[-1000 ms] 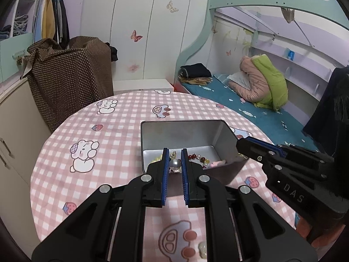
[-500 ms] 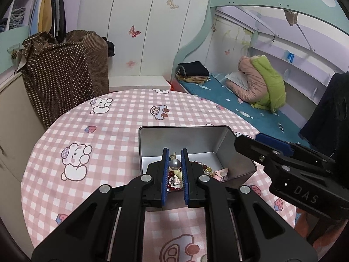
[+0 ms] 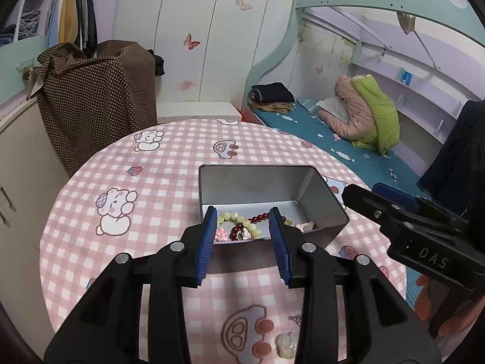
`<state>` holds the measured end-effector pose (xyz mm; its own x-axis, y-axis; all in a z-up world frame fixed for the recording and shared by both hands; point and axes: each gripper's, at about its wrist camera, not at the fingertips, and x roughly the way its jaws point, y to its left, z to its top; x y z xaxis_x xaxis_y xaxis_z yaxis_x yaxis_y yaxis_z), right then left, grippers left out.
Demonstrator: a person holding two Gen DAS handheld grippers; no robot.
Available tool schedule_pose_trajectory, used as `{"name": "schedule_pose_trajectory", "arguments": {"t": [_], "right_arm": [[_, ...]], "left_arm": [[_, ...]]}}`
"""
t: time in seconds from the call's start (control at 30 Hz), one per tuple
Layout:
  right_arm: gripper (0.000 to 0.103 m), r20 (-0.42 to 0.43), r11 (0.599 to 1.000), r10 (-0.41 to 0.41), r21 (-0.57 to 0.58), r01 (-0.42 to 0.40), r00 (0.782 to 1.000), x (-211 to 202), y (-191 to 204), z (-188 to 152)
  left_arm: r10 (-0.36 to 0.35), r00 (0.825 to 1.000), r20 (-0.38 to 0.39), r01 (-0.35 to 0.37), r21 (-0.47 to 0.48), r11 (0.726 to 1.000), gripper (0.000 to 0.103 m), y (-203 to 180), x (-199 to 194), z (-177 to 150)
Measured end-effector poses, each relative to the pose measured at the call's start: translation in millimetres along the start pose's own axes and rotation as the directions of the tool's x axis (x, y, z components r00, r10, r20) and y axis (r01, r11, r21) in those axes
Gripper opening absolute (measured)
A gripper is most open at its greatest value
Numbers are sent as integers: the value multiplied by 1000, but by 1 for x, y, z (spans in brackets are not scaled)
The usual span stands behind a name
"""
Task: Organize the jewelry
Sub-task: 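Carry both pearl earrings into the grey metal box and open both tools, then move both tools back to the jade pendant and silver chain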
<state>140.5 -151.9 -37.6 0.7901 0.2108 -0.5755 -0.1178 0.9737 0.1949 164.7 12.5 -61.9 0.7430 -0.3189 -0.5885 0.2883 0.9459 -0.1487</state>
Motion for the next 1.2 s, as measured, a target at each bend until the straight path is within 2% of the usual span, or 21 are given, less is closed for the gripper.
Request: {"name": "schedule_pose_trajectory", "arguments": {"t": [0.3,0.4,0.53,0.87,1.2], "right_arm": [[71,42,1000,1,-4,0,999,-25,4,-5],[75,50,1000,-5,-17,6,999,-32,6,-8],[83,59,1000,-4,-30,6,998,-40,9,-13],[94,38,999,-44,-29,46,998,-50,5,-32],[95,-34,995,-98,7,99,995,-50,-16,-59]], "left_arm": [[13,1000,24,-13,5,1000,37,-4,-26,-10],[15,999,29,-15,5,1000,43,-5,-34,-14],[19,999,28,-20,24,1000,46,-9,-42,-21],[13,1000,-14,-12,46,999,62,-21,-50,-44],[-6,997,-81,11,61,998,76,-32,-40,-70]]}}
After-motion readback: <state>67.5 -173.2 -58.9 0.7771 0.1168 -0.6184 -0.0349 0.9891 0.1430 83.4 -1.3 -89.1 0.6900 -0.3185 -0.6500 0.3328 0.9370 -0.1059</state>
